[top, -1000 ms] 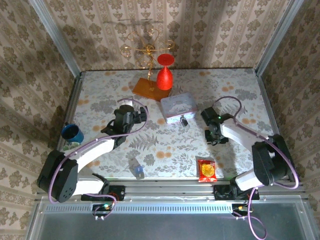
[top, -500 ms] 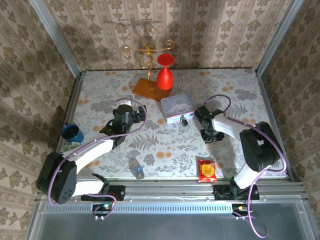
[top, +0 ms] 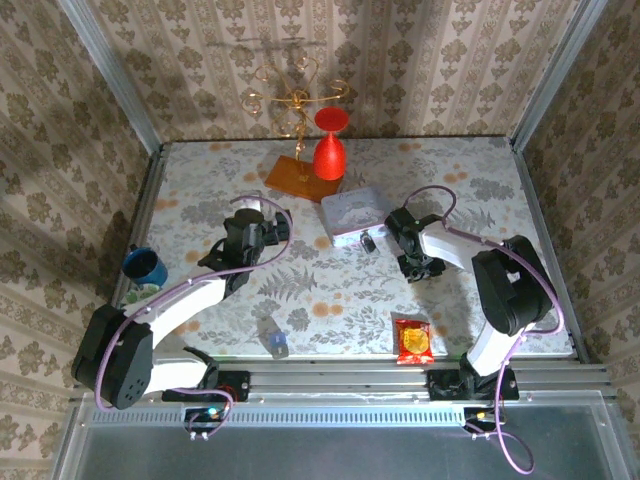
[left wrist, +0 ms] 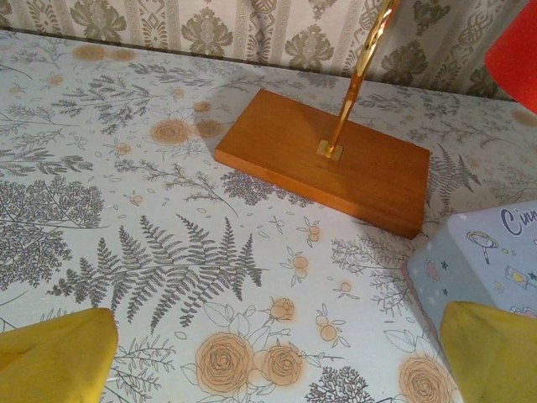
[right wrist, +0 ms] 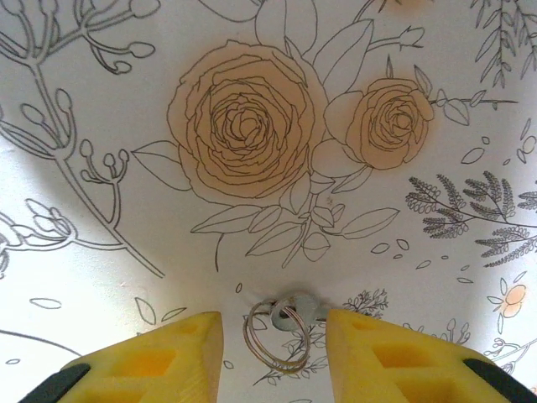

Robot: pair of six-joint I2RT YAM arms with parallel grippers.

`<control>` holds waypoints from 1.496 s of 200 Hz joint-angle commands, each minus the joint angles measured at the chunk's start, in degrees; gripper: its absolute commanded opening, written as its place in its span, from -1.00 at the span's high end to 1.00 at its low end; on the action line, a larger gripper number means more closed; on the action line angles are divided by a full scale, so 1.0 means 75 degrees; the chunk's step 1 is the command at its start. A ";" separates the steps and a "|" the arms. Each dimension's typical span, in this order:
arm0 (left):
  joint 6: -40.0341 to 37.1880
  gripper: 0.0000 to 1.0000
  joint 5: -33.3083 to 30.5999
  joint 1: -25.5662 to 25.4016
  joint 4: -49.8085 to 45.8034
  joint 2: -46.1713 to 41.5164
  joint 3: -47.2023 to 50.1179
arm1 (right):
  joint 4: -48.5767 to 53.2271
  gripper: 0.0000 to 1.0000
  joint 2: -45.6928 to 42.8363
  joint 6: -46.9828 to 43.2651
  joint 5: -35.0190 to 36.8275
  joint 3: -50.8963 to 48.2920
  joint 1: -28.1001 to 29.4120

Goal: Unlock the padlock with the key

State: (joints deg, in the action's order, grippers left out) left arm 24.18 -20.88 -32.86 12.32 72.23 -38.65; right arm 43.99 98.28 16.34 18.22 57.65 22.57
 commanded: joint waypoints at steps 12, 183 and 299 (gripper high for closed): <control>-0.0161 -1.00 -0.0177 0.0091 -0.0048 -0.0242 0.0027 | 0.0357 0.21 0.0131 -0.0107 -0.0104 0.0090 -0.0068; -0.0247 -1.00 -0.0132 0.0186 -0.0117 -0.0442 0.0063 | 0.0517 1.00 -0.0425 -0.0061 -0.0456 0.0115 0.0029; -0.0930 -1.00 0.3821 0.0198 0.0701 -0.0989 -0.0104 | -0.0418 1.00 -0.4016 0.0624 -0.4303 0.0834 0.0448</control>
State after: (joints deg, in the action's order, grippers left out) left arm 21.08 -5.23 -31.73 12.53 65.60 -38.83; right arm 42.63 70.63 18.83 -4.60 61.39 25.76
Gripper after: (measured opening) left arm 0.999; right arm 0.068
